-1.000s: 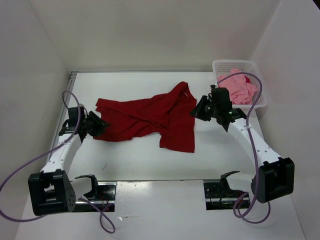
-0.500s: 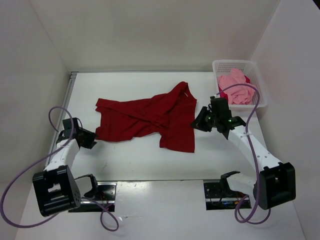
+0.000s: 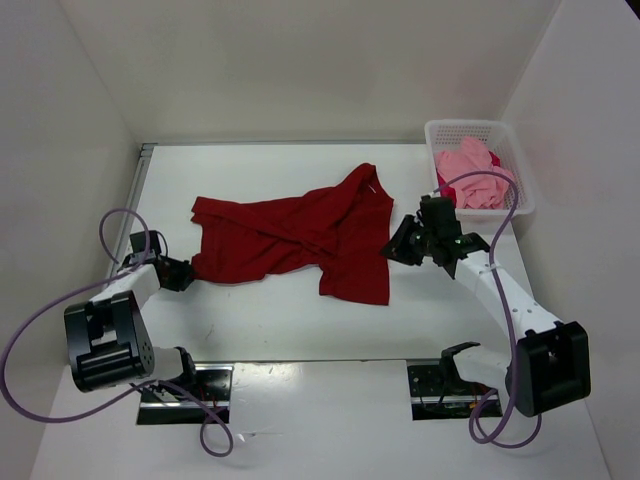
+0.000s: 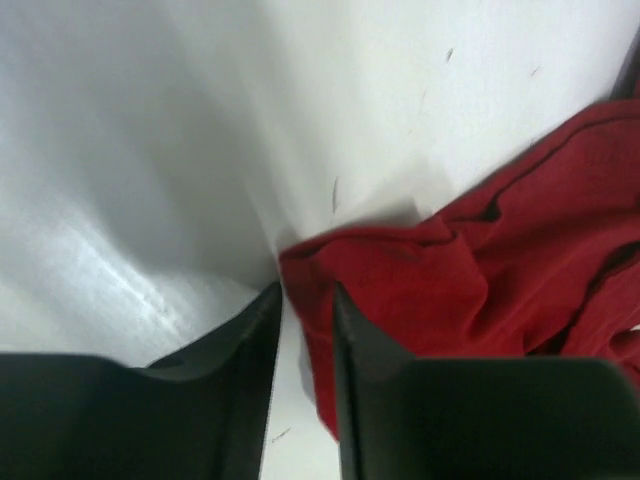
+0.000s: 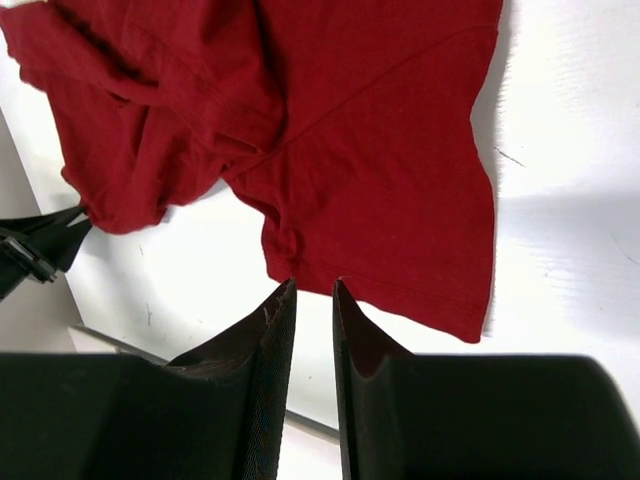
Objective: Fold and stack the t-shirts
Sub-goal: Flatten out the tshirt
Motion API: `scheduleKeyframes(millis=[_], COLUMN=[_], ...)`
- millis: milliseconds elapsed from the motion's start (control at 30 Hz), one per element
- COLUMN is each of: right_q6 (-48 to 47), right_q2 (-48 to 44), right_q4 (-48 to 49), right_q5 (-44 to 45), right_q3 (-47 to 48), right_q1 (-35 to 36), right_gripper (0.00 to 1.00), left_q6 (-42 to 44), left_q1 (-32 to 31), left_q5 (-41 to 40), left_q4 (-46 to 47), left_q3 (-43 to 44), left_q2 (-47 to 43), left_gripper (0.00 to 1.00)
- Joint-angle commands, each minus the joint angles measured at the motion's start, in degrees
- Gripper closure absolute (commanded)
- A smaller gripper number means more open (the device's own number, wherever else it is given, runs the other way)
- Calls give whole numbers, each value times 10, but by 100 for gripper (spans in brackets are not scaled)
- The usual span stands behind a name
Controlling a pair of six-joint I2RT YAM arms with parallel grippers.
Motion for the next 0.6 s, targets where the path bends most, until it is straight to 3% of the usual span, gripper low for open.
scheduleKeyframes(millis=[0, 133, 267, 567], right_q6=[25, 65, 105, 164], right_q2=[-2, 4, 24, 48], right_q4=[1, -26, -19, -14], right_q5=[35, 100, 110, 152], right_q3=[-13, -35, -79, -127], right_q1=[6, 6, 13, 65], right_gripper=[74, 64, 60, 56], left_q6=[-2, 5, 40, 115], left_q1=[3, 3, 3, 3], left_q5=[-18, -16, -16, 7], left_q4=[26, 41, 26, 12], left_q3=[16, 23, 55, 110], left_q2=[47, 53, 24, 25], left_gripper=[68, 88, 100, 100])
